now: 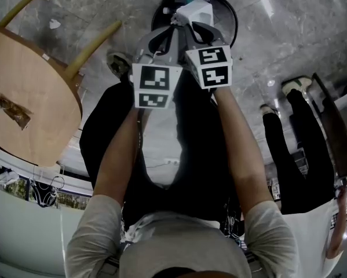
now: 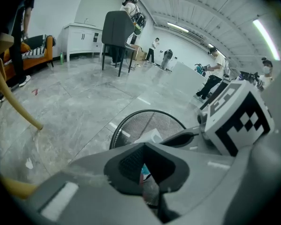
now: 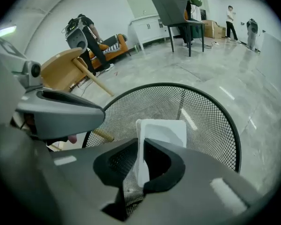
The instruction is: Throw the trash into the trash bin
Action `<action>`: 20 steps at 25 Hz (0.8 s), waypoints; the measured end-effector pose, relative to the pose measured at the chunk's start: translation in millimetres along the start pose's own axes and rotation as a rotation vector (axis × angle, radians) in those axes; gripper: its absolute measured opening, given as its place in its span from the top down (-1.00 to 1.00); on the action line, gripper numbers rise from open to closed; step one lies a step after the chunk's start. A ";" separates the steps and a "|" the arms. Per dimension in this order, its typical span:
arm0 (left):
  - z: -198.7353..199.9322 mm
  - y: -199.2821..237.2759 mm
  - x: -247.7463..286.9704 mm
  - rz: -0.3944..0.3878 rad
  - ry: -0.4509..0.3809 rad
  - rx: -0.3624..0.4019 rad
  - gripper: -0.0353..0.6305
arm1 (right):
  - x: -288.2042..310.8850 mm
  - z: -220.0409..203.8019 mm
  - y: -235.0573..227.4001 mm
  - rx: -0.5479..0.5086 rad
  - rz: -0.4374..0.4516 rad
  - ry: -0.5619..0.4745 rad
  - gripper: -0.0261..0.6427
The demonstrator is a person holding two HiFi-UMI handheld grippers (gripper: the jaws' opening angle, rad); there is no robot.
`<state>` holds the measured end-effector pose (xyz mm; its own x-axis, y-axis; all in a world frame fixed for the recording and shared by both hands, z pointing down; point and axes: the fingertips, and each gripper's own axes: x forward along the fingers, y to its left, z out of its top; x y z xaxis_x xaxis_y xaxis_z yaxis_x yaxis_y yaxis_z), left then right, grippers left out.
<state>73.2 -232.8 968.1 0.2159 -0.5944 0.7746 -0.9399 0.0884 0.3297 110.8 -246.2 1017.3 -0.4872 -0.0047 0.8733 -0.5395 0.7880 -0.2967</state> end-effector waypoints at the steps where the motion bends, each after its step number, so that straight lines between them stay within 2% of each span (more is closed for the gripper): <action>1: -0.2 -1.2 0.4 -0.003 0.003 0.004 0.84 | 0.6 -1.4 -1.6 0.007 0.002 0.005 0.69; 2: -0.5 -2.6 0.4 -0.006 0.007 0.006 0.84 | 0.2 -2.2 -3.1 0.010 0.005 0.008 0.56; 6: 0.3 -7.3 -7.6 -0.010 0.022 0.005 0.84 | -13.9 6.3 -5.5 0.030 0.007 -0.030 0.55; 12: 28.7 -17.5 -43.1 0.000 0.003 0.014 0.84 | -65.1 35.1 -1.7 0.033 -0.027 -0.107 0.89; 20: 75.6 -48.5 -115.9 0.001 -0.014 0.011 0.84 | -157.8 78.6 36.1 0.012 -0.030 -0.164 0.90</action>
<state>73.8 -228.6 821.5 0.2110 -0.6055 0.7674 -0.9431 0.0804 0.3227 114.2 -265.4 838.4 -0.5756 -0.1295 0.8074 -0.5633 0.7786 -0.2767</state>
